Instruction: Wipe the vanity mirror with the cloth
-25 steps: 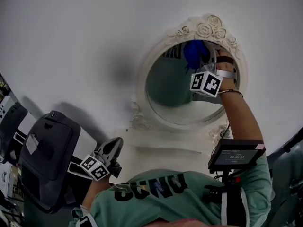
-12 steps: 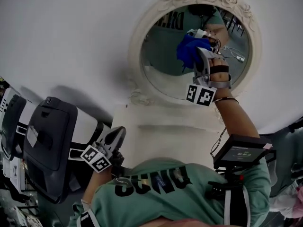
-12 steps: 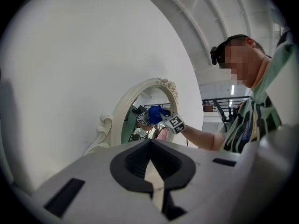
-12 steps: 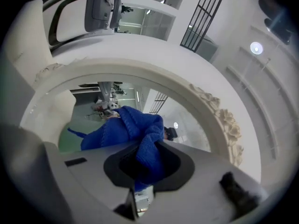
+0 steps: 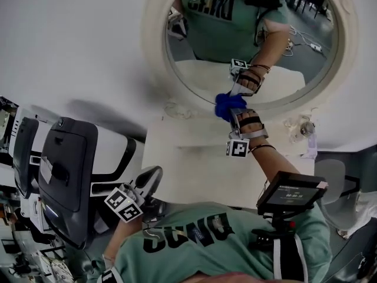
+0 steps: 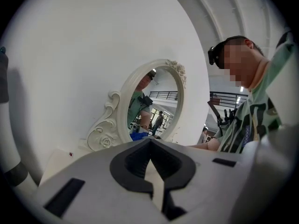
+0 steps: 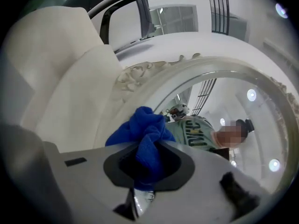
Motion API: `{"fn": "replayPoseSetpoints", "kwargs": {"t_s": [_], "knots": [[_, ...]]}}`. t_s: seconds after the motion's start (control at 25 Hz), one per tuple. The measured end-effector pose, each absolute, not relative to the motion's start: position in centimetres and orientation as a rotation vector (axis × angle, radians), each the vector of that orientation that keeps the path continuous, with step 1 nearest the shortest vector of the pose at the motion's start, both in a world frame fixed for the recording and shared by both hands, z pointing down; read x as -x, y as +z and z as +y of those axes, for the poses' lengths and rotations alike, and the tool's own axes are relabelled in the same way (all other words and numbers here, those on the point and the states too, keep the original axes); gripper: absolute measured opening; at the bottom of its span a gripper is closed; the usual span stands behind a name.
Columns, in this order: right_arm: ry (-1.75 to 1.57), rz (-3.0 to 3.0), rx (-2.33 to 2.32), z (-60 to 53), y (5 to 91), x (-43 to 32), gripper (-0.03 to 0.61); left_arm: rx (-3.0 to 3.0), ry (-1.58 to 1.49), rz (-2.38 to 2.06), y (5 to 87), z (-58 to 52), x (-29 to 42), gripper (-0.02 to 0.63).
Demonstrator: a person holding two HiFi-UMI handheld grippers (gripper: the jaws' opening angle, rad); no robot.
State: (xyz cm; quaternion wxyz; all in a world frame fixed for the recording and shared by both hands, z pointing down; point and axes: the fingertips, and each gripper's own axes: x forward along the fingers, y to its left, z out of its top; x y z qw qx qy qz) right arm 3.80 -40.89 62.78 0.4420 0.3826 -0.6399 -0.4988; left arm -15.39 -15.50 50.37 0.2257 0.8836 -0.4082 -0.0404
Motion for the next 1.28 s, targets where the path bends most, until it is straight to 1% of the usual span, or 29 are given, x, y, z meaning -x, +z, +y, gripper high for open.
{"fn": "replayPoseSetpoints", "kwargs": {"t_s": [0.16, 0.36, 0.4, 0.48, 0.72, 0.84, 0.92, 1.0, 1.28], "knots": [[-1.128, -1.637, -0.933, -40.9, 65.0, -3.0, 0.048, -2.411, -0.092, -1.131, 51.4, -15.3, 16.3, 0.009], [-0.982, -1.676, -0.821, -40.6, 63.8, -3.0, 0.049, -2.467, -0.169, -1.147, 49.2, -15.8, 16.6, 0.009], [-0.999, -1.676, -0.826, -40.4, 62.0, -3.1, 0.049, -2.487, -0.186, -1.148, 48.5, -15.8, 16.5, 0.009], [-1.079, -1.682, -0.903, -40.0, 55.8, -3.4, 0.049, -2.525, -0.233, -1.153, 46.9, -15.9, 16.7, 0.009], [-1.409, -1.594, -1.346, -39.3, 28.1, -7.2, 0.049, -2.643, -0.391, -1.142, 42.6, -16.2, 16.6, 0.009], [-1.526, -1.484, -1.502, -38.9, 18.0, -9.1, 0.049, -2.674, -0.434, -1.135, 41.5, -16.5, 16.5, 0.009], [-1.559, -1.409, -1.559, -39.4, 14.0, -10.0, 0.049, -2.685, -0.452, -1.132, 41.2, -16.6, 16.5, 0.009], [-1.557, -1.354, -1.583, -40.1, 12.0, -10.6, 0.049, -2.691, -0.467, -1.133, 41.0, -16.6, 16.7, 0.009], [-1.56, -1.3, -1.621, -40.4, 11.4, -10.9, 0.049, -2.67, -0.475, -1.15, 41.0, -16.2, 17.7, 0.009]]}}
